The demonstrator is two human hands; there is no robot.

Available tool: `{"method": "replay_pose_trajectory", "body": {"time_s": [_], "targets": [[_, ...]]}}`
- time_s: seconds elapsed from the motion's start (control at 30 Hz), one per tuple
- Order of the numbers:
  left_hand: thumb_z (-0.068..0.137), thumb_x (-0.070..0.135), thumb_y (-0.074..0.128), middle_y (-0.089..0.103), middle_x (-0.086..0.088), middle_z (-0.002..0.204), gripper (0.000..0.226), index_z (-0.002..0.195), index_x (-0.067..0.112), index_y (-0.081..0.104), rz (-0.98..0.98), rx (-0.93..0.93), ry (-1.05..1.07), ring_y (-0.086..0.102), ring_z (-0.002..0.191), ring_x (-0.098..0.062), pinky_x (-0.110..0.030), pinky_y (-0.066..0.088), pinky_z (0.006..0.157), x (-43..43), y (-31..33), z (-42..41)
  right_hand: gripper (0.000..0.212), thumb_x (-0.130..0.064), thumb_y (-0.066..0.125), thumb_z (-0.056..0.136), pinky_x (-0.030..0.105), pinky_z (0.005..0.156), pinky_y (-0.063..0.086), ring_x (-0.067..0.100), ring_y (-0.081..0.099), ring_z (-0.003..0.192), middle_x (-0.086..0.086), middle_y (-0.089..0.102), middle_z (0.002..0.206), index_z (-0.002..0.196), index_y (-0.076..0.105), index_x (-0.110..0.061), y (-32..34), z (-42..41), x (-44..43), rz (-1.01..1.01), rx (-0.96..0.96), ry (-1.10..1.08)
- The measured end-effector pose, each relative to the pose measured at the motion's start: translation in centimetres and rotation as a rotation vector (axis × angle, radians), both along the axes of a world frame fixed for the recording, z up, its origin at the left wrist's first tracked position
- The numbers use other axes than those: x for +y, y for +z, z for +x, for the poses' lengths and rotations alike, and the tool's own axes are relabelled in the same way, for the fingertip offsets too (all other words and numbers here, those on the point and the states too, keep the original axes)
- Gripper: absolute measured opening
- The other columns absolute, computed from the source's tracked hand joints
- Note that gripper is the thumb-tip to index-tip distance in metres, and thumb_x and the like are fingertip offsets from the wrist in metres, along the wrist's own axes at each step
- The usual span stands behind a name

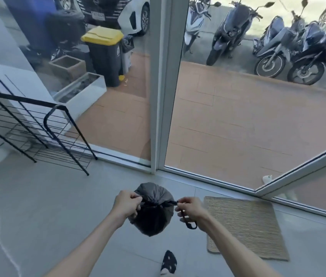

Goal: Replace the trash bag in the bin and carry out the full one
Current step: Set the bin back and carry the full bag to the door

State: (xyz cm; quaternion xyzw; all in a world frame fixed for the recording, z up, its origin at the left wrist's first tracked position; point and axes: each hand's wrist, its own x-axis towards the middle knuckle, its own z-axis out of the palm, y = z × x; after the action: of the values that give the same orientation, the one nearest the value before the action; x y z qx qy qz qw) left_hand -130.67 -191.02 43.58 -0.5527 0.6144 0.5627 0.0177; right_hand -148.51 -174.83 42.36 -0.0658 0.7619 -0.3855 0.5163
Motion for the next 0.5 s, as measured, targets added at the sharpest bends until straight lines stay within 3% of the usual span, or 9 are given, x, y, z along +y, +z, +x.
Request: {"method": "replay_pose_trajectory", "body": {"time_s": [0.2,0.3,0.5], "targets": [[0.089,0.016,0.07,0.06,-0.01,0.054,0.029,0.065,-0.002,0.067,-0.012,-0.063,0.17,0.045,0.039,-0.02,-0.025,0.042,0.042,-2.5,-4.3,-3.7,0.019,-0.001,0.061,0.092,0.034,0.06,0.056,0.019,0.06,0.06,0.011,0.069,0.075,0.11,0.065,0.001,-4.2,-3.4,-3.1,0.055,-0.05,-0.046],[0.089,0.019,0.068,0.057,-0.008,0.053,0.032,0.06,0.007,0.061,0.006,-0.073,0.172,0.043,0.04,-0.02,-0.025,0.041,0.043,-4.2,-7.5,-5.5,0.02,0.002,0.059,0.093,0.033,0.056,0.052,0.019,0.058,0.055,0.013,0.066,0.075,0.113,0.06,0.004,-6.7,-5.0,-5.3,0.052,-0.081,-0.091],[0.092,0.012,0.059,0.061,-0.011,0.063,0.022,0.072,0.006,0.067,0.141,-0.091,0.118,0.048,0.042,-0.021,-0.029,0.048,0.05,-9.6,-18.0,-8.9,0.02,0.001,0.053,0.098,0.027,0.047,0.054,0.019,0.059,0.053,0.013,0.064,0.076,0.117,0.057,0.004,-16.1,-8.2,-11.6,0.094,-0.123,-0.2]]}}
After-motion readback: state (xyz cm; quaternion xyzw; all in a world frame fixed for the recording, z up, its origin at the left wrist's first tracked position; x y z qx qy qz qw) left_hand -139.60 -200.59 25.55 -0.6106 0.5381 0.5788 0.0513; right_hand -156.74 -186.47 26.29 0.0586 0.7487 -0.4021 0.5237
